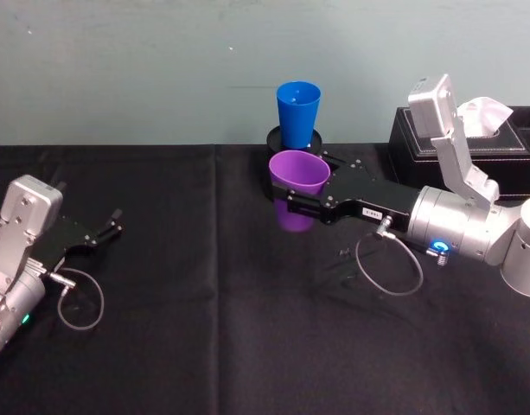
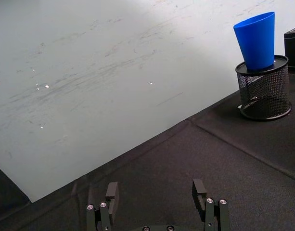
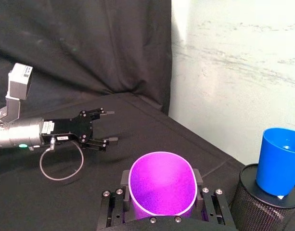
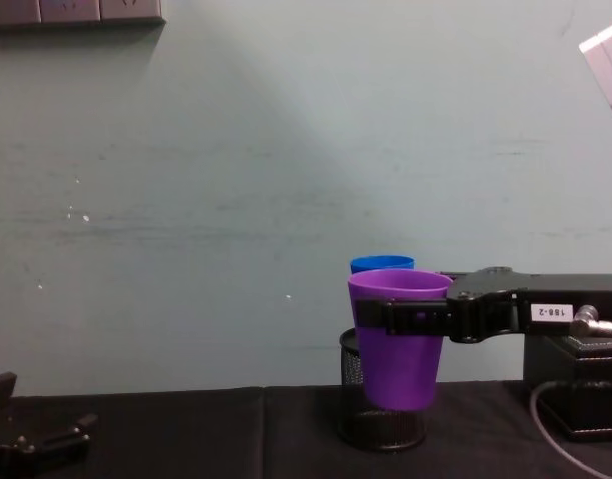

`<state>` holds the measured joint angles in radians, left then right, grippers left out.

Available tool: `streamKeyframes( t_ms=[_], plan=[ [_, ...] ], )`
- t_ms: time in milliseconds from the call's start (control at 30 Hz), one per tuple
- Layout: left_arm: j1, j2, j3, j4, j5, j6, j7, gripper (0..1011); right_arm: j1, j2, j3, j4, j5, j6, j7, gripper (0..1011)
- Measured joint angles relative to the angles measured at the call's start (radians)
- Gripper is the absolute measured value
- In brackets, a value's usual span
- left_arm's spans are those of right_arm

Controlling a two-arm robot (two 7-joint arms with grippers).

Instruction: Pick up one cup with a gripper and tap it against the other cup.

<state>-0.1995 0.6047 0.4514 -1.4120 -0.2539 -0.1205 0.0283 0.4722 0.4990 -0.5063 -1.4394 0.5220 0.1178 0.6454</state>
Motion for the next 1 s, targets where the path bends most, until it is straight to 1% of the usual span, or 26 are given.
streamKeyframes(
  t_ms=[200, 433, 633, 767, 800, 967, 1000],
  plan=[
    [0.000, 0.000, 0.000, 0.000, 0.000, 0.000, 0.000, 1000, 0.011, -0.006, -0.006, 0.030, 0.006, -0.012, -0.013, 724],
    [0.000, 0.000, 0.000, 0.000, 0.000, 0.000, 0.000, 1000, 0.040, -0.027, -0.011, 0.083, 0.010, -0.020, -0.029, 724],
    [0.000, 0.000, 0.000, 0.000, 0.000, 0.000, 0.000, 1000, 0.097, -0.068, -0.028, 0.183, -0.005, -0.037, -0.025, 724],
    [0.000, 0.000, 0.000, 0.000, 0.000, 0.000, 0.000, 1000, 0.121, -0.089, -0.033, 0.232, -0.013, -0.050, -0.021, 724],
    [0.000, 0.000, 0.000, 0.000, 0.000, 0.000, 0.000, 1000, 0.132, -0.099, -0.036, 0.255, -0.018, -0.057, -0.017, 724],
    [0.000, 0.000, 0.000, 0.000, 0.000, 0.000, 0.000, 1000, 0.164, -0.126, -0.035, 0.323, -0.032, -0.082, -0.015, 724],
    [0.000, 0.000, 0.000, 0.000, 0.000, 0.000, 0.000, 1000, 0.164, -0.126, -0.035, 0.323, -0.032, -0.082, -0.015, 724]
  ],
)
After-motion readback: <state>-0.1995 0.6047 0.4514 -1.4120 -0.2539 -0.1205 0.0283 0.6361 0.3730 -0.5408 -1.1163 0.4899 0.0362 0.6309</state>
